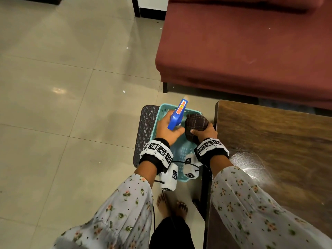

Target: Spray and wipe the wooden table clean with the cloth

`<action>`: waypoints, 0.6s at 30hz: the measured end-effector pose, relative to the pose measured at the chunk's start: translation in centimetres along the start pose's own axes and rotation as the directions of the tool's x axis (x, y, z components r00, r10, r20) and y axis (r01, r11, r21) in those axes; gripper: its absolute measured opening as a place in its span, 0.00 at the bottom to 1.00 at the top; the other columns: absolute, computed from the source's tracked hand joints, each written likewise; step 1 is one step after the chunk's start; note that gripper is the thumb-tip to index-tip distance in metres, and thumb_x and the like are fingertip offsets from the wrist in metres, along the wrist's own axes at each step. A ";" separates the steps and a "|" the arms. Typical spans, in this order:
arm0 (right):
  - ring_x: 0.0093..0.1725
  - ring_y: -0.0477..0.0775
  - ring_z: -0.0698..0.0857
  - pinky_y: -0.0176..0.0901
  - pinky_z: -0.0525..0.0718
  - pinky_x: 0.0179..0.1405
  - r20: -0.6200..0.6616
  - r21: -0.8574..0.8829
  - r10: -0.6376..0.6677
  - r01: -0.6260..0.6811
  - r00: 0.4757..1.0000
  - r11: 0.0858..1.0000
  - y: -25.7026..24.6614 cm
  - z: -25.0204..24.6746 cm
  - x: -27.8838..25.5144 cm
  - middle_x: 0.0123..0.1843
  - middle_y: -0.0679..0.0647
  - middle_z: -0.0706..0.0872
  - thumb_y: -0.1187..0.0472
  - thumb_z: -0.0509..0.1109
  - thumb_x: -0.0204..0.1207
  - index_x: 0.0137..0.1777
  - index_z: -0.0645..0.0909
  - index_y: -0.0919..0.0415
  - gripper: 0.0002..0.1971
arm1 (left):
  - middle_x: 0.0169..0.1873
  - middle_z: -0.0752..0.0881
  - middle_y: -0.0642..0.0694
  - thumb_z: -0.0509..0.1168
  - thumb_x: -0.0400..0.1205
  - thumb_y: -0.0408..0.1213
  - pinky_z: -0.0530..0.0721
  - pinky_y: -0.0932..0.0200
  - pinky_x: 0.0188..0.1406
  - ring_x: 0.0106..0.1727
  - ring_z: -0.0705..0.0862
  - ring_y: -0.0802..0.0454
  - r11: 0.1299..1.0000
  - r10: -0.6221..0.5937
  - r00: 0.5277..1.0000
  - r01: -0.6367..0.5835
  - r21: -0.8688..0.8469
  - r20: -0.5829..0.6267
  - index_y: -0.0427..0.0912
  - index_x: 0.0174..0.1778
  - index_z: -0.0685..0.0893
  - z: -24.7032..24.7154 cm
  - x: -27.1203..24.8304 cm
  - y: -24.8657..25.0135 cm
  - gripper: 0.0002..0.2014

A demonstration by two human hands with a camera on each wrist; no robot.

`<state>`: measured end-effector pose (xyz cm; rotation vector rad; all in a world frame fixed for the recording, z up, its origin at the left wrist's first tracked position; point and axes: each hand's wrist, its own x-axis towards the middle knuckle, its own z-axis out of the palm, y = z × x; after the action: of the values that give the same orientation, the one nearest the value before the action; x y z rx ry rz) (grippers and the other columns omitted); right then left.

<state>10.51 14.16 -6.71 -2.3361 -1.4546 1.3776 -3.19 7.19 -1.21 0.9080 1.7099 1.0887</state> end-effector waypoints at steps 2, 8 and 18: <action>0.68 0.64 0.78 0.50 0.76 0.66 0.004 0.010 -0.007 0.007 1.000 1.000 0.2 0.0 -0.1 0.68 0.65 0.79 0.55 0.79 0.66 0.73 0.67 0.62 0.38 | 0.46 0.81 0.49 0.69 0.73 0.19 0.79 0.76 0.43 0.44 0.79 0.57 0.999 -0.031 0.999 0.030 -0.043 -0.019 0.30 0.64 0.78 0.1 -0.2 -0.1 0.22; 0.68 0.61 0.78 0.45 0.75 0.65 0.048 0.134 -0.040 0.033 0.998 0.990 1.2 -0.3 -0.8 0.70 0.61 0.78 0.59 0.80 0.65 0.79 0.58 0.58 0.45 | 0.62 0.79 0.43 0.78 0.66 0.24 0.76 0.76 0.57 0.61 0.79 0.49 0.997 -0.080 0.996 0.079 -0.015 -0.044 0.34 0.72 0.70 -0.4 -0.7 -0.9 0.38; 0.62 0.62 0.83 0.47 0.79 0.62 0.131 0.056 0.041 -0.049 0.990 0.997 2.4 -0.9 -2.8 0.63 0.61 0.85 0.61 0.75 0.70 0.68 0.77 0.64 0.25 | 0.74 0.75 0.35 0.75 0.74 0.33 0.73 0.52 0.72 0.73 0.75 0.38 0.826 -0.433 0.899 0.424 0.370 -0.063 0.31 0.78 0.65 -1.3 -3.3 -2.5 0.39</action>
<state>12.36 11.05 -5.50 -2.2959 -1.3798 1.5896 -3.54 3.00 -2.26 0.7019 2.0170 0.4525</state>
